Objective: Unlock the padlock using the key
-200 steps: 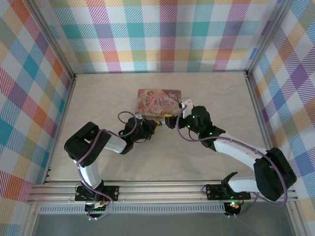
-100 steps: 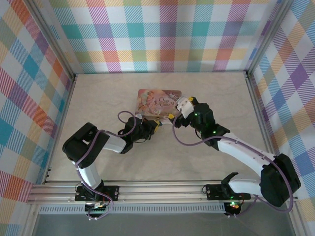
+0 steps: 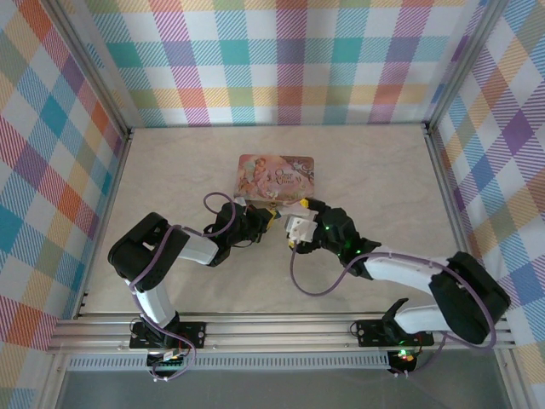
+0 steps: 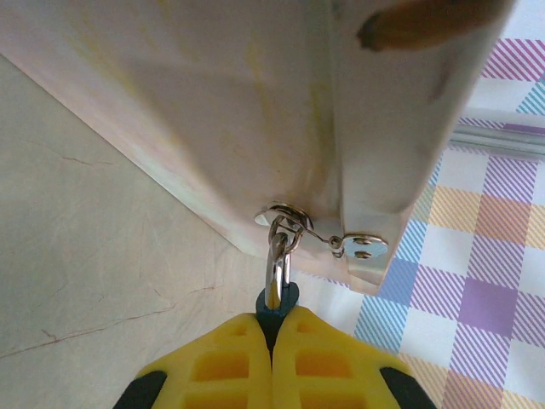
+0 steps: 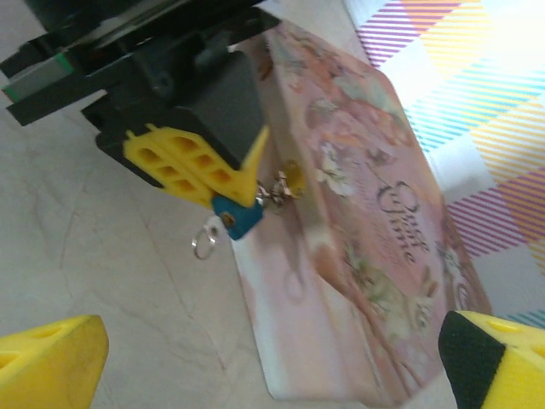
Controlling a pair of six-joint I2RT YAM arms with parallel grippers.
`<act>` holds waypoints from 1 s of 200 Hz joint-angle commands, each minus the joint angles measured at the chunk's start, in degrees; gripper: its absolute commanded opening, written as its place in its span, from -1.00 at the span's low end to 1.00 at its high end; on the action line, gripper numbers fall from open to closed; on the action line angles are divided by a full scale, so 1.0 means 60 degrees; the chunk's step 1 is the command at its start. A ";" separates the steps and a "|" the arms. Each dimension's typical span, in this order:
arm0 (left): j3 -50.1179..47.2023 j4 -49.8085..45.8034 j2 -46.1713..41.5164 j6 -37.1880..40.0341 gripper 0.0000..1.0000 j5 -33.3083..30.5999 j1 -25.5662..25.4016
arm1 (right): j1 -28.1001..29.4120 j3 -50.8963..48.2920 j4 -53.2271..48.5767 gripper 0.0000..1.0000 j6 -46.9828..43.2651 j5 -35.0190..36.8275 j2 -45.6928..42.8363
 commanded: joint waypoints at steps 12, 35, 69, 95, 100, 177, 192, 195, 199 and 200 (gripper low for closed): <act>0.0140 -0.0026 -0.0290 -0.0135 -0.95 0.0169 -0.0095 | 0.0459 0.0340 0.1261 0.89 0.0195 0.0037 0.1069; 0.0141 0.0003 -0.0278 -0.0247 -0.96 0.0210 -0.0095 | 0.0542 0.0657 0.1246 0.72 0.0758 0.0042 0.1558; 0.0185 -0.0023 -0.0290 -0.0244 -0.97 0.0239 -0.0087 | 0.0549 0.0880 0.1261 0.37 0.0938 0.0166 0.2056; 0.0194 -0.0041 -0.0304 -0.0224 -0.97 0.0241 -0.0094 | 0.0557 0.0961 0.2004 0.09 0.0956 0.0583 0.2566; 0.0189 -0.0041 -0.0309 -0.0209 -0.97 0.0239 -0.0094 | 0.0557 0.0968 0.2135 0.04 0.0952 0.0610 0.2653; 0.0229 -0.0070 -0.0288 -0.0204 -0.97 0.0275 -0.0099 | 0.0554 0.1143 0.2535 -0.37 0.1061 0.0879 0.3171; 0.0214 -0.0085 -0.0290 -0.0206 -0.97 0.0267 -0.0095 | 0.0557 0.1144 0.2564 -0.41 0.1112 0.0880 0.3197; 0.0207 -0.0092 -0.0297 -0.0211 -0.97 0.0267 -0.0095 | 0.0557 0.1152 0.2544 -0.41 0.1126 0.0879 0.3200; 0.0200 -0.0078 -0.0279 -0.0220 -0.97 0.0269 -0.0095 | 0.0557 0.1162 0.2534 -0.41 0.1142 0.0887 0.3213; 0.0200 -0.0074 -0.0285 -0.0222 -0.97 0.0269 -0.0095 | 0.0557 0.1164 0.2527 -0.42 0.1149 0.0882 0.3214</act>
